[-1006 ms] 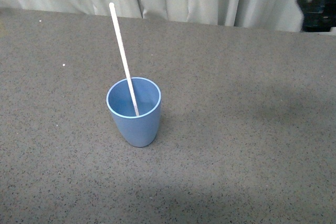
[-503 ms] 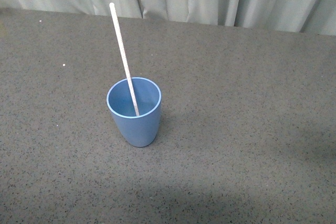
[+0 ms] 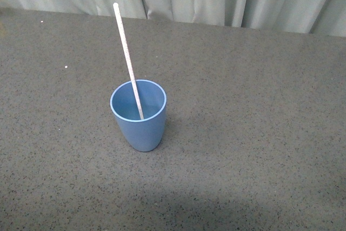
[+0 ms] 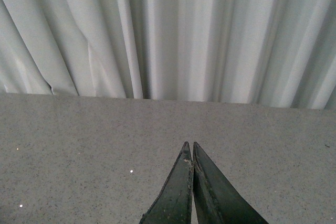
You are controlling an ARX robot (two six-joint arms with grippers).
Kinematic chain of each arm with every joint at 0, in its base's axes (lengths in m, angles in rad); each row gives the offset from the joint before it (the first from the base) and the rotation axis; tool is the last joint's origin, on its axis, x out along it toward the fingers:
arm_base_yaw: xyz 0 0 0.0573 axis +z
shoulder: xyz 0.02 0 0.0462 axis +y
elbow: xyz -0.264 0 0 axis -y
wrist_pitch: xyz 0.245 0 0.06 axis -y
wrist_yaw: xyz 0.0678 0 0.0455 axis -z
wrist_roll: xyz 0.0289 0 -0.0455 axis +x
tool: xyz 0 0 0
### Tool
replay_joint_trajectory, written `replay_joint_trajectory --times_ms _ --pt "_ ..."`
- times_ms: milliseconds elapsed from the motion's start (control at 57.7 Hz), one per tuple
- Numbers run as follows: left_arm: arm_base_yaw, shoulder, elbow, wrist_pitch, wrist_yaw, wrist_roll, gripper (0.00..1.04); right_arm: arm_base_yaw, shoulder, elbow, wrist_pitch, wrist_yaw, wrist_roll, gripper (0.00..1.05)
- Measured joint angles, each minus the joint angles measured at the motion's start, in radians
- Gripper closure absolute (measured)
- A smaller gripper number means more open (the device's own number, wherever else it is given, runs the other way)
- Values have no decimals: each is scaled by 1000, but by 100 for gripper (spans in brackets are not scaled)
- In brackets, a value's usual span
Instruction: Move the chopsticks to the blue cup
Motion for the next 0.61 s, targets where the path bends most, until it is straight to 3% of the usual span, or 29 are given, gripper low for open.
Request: replay_joint_trajectory --times_ms 607 --pt "0 0 0 0 0 0 7 0 -422 -12 -386 0 0 104"
